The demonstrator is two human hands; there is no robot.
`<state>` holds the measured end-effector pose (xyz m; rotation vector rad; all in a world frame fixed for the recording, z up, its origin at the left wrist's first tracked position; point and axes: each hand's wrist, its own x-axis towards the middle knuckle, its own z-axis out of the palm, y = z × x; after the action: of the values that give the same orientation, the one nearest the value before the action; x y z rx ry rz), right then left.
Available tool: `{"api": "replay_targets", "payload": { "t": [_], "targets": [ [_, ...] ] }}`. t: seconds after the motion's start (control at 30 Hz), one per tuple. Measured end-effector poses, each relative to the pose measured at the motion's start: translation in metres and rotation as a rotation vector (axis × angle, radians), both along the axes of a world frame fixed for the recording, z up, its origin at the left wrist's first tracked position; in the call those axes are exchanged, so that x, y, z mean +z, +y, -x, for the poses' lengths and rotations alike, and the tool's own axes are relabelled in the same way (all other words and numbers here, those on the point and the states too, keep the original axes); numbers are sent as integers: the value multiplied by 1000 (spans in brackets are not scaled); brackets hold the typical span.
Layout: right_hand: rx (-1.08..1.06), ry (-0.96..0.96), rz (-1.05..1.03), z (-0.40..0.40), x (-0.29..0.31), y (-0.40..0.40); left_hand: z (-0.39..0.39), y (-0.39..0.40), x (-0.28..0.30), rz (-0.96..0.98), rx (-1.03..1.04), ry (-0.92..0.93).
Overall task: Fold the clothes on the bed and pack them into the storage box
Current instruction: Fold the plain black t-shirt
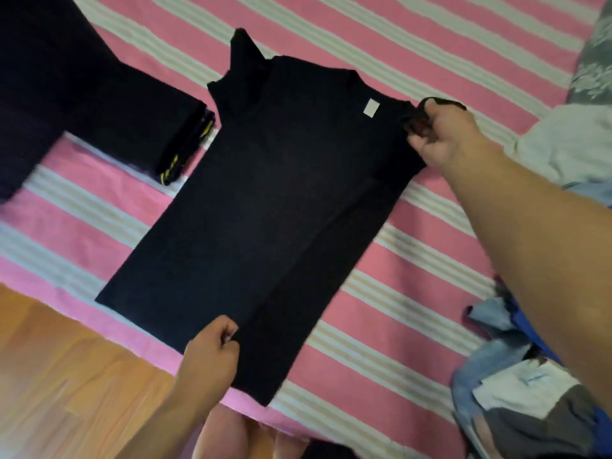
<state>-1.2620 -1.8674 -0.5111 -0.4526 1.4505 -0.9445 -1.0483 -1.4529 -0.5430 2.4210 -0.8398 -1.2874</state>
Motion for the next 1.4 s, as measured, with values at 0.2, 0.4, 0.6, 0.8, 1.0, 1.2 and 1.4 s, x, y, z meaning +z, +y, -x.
{"api": "replay_targets", "payload": {
  "t": [0.2,0.4,0.6,0.8,1.0,1.2,1.4],
  "targets": [
    [165,-52,10,-111,-40,-13,-42,8,-47,-99,86,-51],
    [276,-1,-71,-140,-96,-8,-49,14,-85,-157,30,-10],
    [240,-47,-20,-155,-77,-19,-63,29,-77,-56,33,-106],
    [392,70,-77,-149,-82,-28,-71,31,-72,-151,337,165],
    [619,678,118,-109,-123,51,-26,50,-69,-113,1009,418],
    [241,756,-80,-5,-157,154,29,73,-63,-284,931,588],
    [126,294,-274,-25,-162,103,53,89,-58,-238,1065,649]
  ]
}}
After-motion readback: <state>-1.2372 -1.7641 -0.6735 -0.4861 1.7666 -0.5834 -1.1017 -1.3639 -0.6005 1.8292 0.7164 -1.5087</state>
